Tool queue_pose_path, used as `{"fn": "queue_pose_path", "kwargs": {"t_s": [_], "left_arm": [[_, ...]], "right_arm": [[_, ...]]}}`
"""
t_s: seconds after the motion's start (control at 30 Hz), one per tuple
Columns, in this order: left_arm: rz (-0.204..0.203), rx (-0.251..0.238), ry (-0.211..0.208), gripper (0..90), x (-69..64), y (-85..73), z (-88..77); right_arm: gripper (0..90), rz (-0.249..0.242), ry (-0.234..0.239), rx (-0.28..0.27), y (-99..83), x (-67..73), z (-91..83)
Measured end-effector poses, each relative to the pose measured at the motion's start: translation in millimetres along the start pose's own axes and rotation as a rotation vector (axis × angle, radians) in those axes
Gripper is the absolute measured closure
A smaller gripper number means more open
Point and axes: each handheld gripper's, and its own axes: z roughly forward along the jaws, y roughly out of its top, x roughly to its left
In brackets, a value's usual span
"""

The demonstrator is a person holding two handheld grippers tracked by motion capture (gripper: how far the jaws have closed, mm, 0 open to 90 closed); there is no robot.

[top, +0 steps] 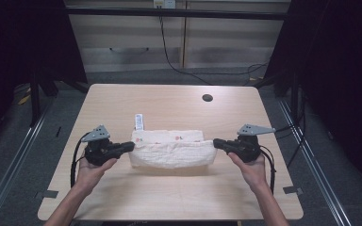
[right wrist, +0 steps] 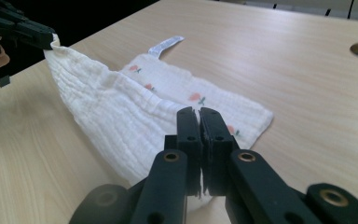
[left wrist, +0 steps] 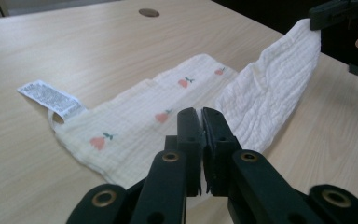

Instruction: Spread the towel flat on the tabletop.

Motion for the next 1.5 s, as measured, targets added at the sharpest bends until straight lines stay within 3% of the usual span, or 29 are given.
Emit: {"fn": "queue_pose_path", "kwargs": {"t_s": [0.17, 0.3, 0.4, 0.43, 0.57, 0.83, 1.27, 1.5], "left_arm": [[0.012, 0.002, -0.007, 86.8, -4.9, -9.1, -4.5], [-0.009, 0.006, -0.017, 86.7, -5.8, -17.5, -5.3], [-0.001, 0.026, -0.001, 86.7, -6.8, -28.3, -3.1], [0.023, 0.047, 0.013, 86.7, -8.3, -33.6, -4.7], [0.011, 0.071, 0.003, 86.6, -8.1, -45.9, -9.9], [0.034, 0.122, -0.013, 86.5, -14.8, -60.2, -3.4], [0.054, 0.202, -0.032, 85.9, -24.6, -74.3, 0.0], [0.049, 0.188, -0.048, 80.9, -26.3, -74.3, -5.2]], "right_arm": [[87.6, -0.001, 0.015, 0.033, -11.4, 4.8, 3.0], [87.5, -0.009, 0.019, 0.040, -14.4, 9.2, 1.7], [87.3, -0.010, 0.025, 0.056, -21.5, 13.5, 1.5], [87.3, -0.014, 0.029, 0.073, -28.3, 14.8, 2.7], [87.1, -0.006, 0.041, 0.099, -36.8, 17.6, 3.2], [85.9, -0.025, 0.050, 0.120, -49.5, 26.1, 0.6], [81.9, -0.030, 0.061, 0.169, -69.2, 36.8, -5.0], [77.1, -0.024, 0.074, 0.192, -76.8, 41.9, -5.6]]}}
